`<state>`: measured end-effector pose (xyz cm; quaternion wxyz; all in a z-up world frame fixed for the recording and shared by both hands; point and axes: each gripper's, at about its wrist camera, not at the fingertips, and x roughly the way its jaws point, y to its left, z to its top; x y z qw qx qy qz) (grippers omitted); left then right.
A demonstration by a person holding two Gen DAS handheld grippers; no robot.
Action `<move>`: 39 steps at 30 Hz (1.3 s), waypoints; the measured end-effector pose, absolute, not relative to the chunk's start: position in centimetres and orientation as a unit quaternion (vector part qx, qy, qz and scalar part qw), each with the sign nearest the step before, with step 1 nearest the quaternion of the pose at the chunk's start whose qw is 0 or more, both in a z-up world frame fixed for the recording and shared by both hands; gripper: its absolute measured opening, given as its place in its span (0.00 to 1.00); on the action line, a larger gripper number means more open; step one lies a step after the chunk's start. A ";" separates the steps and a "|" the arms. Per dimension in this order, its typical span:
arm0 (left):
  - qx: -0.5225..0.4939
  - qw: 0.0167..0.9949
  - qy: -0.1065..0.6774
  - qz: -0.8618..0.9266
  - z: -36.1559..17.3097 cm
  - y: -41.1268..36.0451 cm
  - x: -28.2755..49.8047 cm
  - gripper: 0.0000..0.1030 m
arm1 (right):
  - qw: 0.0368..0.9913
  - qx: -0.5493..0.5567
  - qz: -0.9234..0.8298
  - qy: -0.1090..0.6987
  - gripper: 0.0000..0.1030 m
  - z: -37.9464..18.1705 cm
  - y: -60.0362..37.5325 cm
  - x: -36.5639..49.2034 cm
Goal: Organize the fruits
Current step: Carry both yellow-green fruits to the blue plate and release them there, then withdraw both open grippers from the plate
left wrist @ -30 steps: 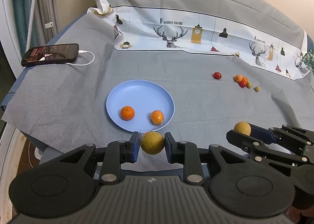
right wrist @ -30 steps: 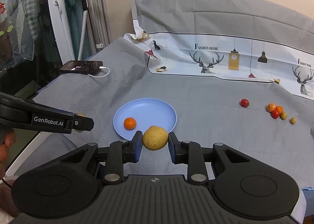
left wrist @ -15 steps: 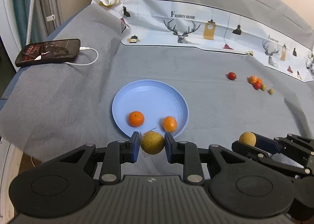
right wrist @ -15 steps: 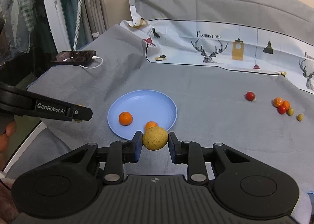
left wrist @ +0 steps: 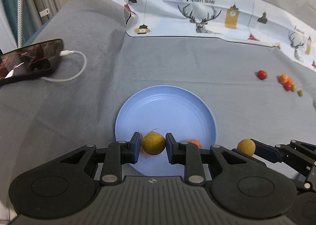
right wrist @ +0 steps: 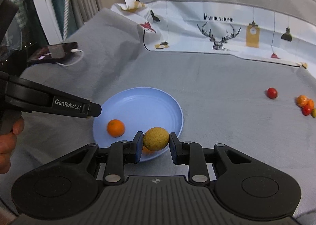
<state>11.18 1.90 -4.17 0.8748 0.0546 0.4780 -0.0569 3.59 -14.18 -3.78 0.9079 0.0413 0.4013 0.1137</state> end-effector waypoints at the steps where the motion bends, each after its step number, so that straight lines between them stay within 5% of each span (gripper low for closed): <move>1: 0.057 0.873 0.481 -0.055 -4.6 1.8 11.8 0.29 | 0.906 0.042 0.113 0.405 0.29 -4.3 -14.1 4.3; 15: 0.076 0.858 0.507 -0.032 -9.1 1.5 17.4 0.29 | 0.893 0.030 0.122 0.432 0.29 -8.7 -12.7 9.9; 16: 0.075 0.860 0.504 -0.033 -9.2 1.5 17.5 0.34 | 0.891 0.031 0.126 0.434 0.29 -9.0 -12.7 10.2; 17: 0.076 0.860 0.503 -0.036 -9.2 1.5 17.6 0.51 | 0.889 0.033 0.130 0.437 0.30 -9.2 -12.7 10.4; 19: 0.076 0.865 0.495 -0.035 -8.8 1.4 17.4 0.90 | 0.888 0.037 0.131 0.439 0.53 -9.4 -12.7 10.6; 20: 0.075 0.871 0.485 -0.029 -8.4 1.5 17.0 1.00 | 0.889 0.036 0.128 0.438 0.60 -9.4 -12.8 10.6; 25: 0.101 0.873 0.477 -0.031 -6.8 1.0 15.2 1.00 | 0.893 0.026 0.115 0.435 0.85 -8.0 -13.4 9.0; 39: 0.076 0.855 0.513 -0.017 -3.3 3.1 4.3 1.00 | 0.904 0.028 0.095 0.416 0.99 -1.4 -14.2 -1.9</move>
